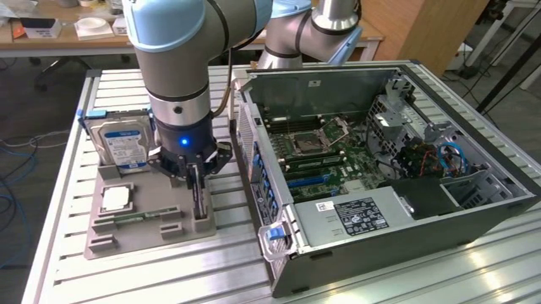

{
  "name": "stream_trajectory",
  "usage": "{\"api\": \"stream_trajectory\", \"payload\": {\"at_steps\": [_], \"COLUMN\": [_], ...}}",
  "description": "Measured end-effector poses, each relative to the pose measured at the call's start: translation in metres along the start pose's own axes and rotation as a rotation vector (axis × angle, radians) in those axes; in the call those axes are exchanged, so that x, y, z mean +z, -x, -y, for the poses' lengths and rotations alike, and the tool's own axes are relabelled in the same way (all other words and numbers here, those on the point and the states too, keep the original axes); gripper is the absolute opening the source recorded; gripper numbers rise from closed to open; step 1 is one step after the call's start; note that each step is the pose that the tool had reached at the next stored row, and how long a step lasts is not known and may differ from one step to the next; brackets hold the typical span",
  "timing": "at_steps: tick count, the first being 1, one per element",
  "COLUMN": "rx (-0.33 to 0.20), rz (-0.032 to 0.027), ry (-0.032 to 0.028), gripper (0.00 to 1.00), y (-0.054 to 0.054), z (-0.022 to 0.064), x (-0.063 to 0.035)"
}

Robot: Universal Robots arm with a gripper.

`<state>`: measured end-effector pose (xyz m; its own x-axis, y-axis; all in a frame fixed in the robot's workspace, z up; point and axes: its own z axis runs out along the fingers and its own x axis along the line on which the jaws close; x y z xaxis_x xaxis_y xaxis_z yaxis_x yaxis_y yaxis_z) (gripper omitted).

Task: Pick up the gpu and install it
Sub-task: 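Pick up the gpu and move the gpu toward the slot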

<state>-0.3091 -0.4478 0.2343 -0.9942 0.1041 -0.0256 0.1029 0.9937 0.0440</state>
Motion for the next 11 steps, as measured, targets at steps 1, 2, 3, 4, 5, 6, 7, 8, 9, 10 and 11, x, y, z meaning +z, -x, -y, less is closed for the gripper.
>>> {"api": "stream_trajectory", "payload": {"at_steps": [1, 2, 3, 4, 5, 6, 7, 8, 9, 10, 11], "rx": [0.000, 0.000, 0.000, 0.000, 0.000, 0.000, 0.000, 0.000, 0.000, 0.000, 0.000], "rz": [0.0000, -0.0001, 0.0000, 0.0000, 0.0001, 0.0000, 0.0000, -0.0001, 0.0000, 0.0000, 0.0000], "ry": [0.0000, 0.0000, 0.0000, 0.0001, 0.0001, 0.0000, 0.0001, -0.0001, 0.0001, 0.0001, 0.0000], "gripper": [0.27, 0.27, 0.27, 0.27, 0.27, 0.27, 0.27, 0.27, 0.27, 0.27, 0.27], "y": [0.000, 0.000, 0.000, 0.000, 0.000, 0.000, 0.000, 0.000, 0.000, 0.001, 0.001], "z": [0.0000, 0.0000, 0.0000, 0.0000, 0.0000, -0.0002, -0.0005, -0.0007, -0.0009, -0.0011, -0.0013], "x": [0.0000, 0.0000, 0.0000, -0.0001, -0.0016, -0.0056, -0.0101, -0.0151, -0.0195, -0.0240, -0.0285]}}
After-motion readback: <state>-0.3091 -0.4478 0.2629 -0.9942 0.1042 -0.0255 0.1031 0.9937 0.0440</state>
